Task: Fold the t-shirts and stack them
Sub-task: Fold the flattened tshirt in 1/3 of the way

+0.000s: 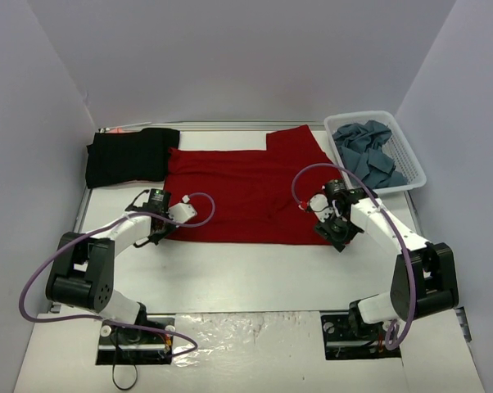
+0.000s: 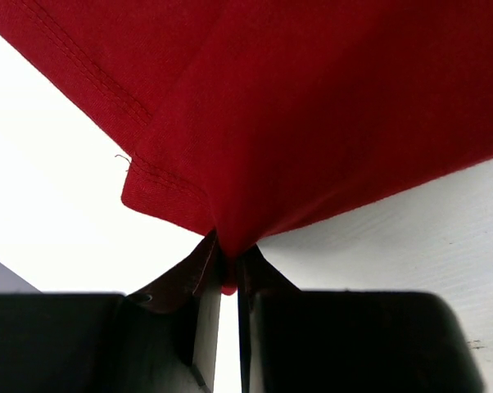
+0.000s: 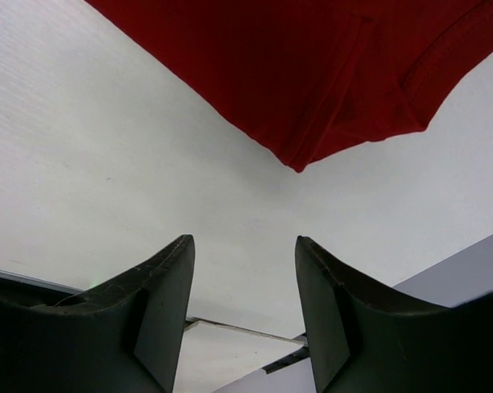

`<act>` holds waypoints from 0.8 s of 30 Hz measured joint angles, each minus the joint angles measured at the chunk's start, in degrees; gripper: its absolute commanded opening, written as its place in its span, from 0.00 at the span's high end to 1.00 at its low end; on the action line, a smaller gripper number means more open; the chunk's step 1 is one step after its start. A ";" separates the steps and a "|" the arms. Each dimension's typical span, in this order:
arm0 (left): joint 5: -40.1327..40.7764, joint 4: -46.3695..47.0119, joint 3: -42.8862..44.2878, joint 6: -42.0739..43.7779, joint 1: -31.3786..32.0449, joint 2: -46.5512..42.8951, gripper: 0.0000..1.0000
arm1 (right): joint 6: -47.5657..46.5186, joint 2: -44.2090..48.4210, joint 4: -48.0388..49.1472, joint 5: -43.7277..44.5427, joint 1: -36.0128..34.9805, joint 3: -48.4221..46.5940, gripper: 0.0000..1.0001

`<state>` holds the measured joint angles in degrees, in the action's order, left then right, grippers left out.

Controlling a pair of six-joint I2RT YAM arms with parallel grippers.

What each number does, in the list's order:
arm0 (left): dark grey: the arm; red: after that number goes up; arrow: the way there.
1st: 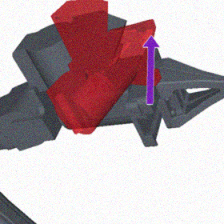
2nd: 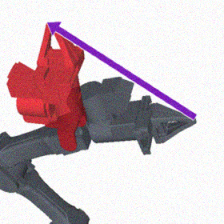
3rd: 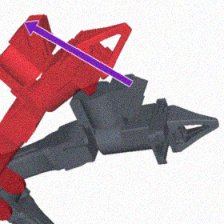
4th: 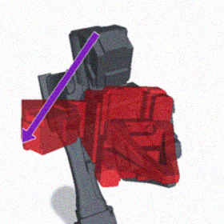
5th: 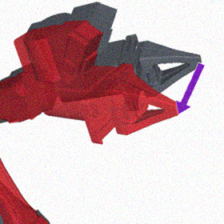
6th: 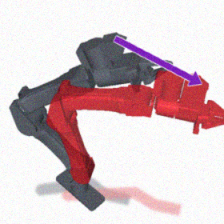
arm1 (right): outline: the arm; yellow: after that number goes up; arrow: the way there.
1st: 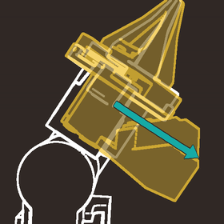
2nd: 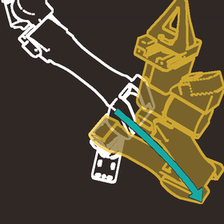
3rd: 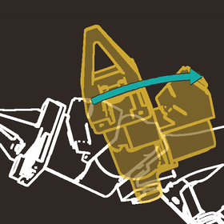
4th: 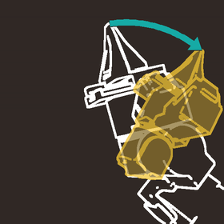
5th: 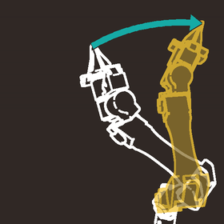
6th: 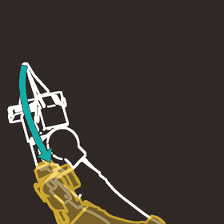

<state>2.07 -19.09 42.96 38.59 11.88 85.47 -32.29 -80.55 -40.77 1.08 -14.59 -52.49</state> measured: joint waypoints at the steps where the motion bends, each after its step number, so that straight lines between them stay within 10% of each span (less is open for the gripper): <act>1: 0.00 -0.04 0.02 0.02 0.00 0.00 0.98 | -0.02 0.00 -0.02 0.22 0.02 0.35 0.52; 24: -0.79 -2.01 -0.35 -0.28 -0.07 -1.18 0.98 | -6.43 -16.17 4.70 -2.16 8.20 -2.71 0.51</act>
<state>1.28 -21.10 42.61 38.30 11.81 84.29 -38.72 -96.73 -36.07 -1.08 -6.39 -55.20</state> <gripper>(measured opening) 0.084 0.486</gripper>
